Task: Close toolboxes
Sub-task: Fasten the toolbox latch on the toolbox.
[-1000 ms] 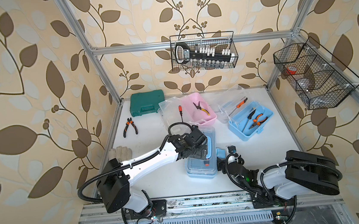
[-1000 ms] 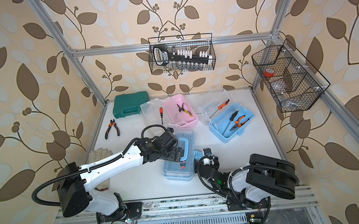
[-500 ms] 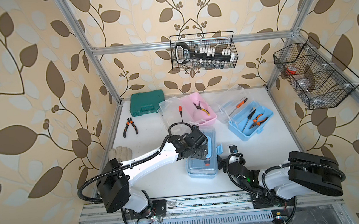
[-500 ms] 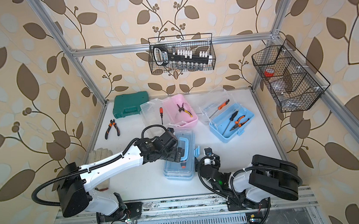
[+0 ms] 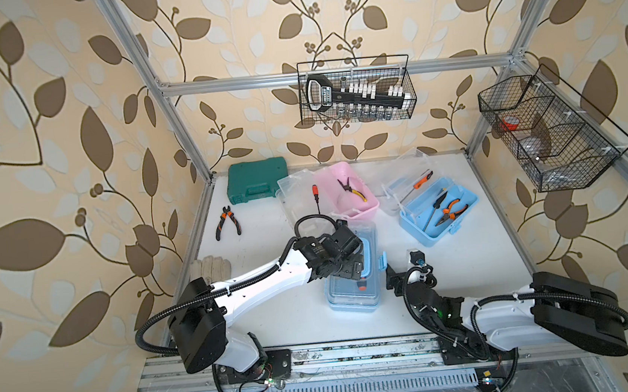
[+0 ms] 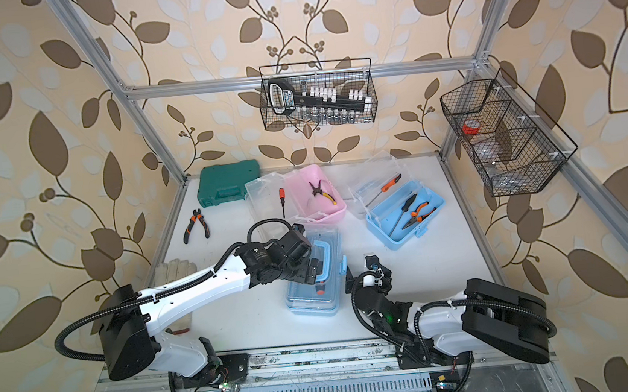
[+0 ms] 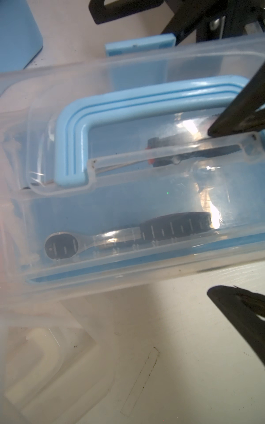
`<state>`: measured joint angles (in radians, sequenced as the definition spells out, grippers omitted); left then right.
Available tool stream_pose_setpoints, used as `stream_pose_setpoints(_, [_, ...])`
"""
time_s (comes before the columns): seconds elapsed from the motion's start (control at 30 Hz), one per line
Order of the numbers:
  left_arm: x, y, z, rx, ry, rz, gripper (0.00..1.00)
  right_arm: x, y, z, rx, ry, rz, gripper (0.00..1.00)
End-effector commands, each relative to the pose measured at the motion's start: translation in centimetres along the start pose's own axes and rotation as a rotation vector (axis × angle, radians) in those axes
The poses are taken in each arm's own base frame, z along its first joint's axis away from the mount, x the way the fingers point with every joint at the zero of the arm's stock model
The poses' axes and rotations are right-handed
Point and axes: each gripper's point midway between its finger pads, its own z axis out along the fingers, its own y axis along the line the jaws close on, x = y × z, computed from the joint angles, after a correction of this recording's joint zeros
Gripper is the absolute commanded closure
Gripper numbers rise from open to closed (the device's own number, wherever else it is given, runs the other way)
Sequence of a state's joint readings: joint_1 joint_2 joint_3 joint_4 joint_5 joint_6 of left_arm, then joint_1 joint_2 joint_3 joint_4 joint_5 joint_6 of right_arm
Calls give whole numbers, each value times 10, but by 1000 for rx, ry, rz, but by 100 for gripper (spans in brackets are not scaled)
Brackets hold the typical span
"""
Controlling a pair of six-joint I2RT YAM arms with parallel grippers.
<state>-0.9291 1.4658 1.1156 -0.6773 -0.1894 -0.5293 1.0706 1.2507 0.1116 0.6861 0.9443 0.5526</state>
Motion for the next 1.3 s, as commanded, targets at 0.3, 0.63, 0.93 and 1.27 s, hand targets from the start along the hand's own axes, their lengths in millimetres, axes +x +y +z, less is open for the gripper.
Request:
stream_pose_setpoints(0.3, [16,17,4,-63,52,34,1,-26,15,-5,-61,-40,30,7])
stream_pose_setpoints(0.63, [17,14,7,-52,58,33,1,-23,32,-7,-236,86,154,8])
stream_pose_setpoints(0.93, [16,11,8,-44,59,34,1,-3,31,-6,-297,226,284,13])
stream_pose_setpoints(1.27, [15,10,8,-40,60,37,1,-13,44,-9,-393,262,414,35])
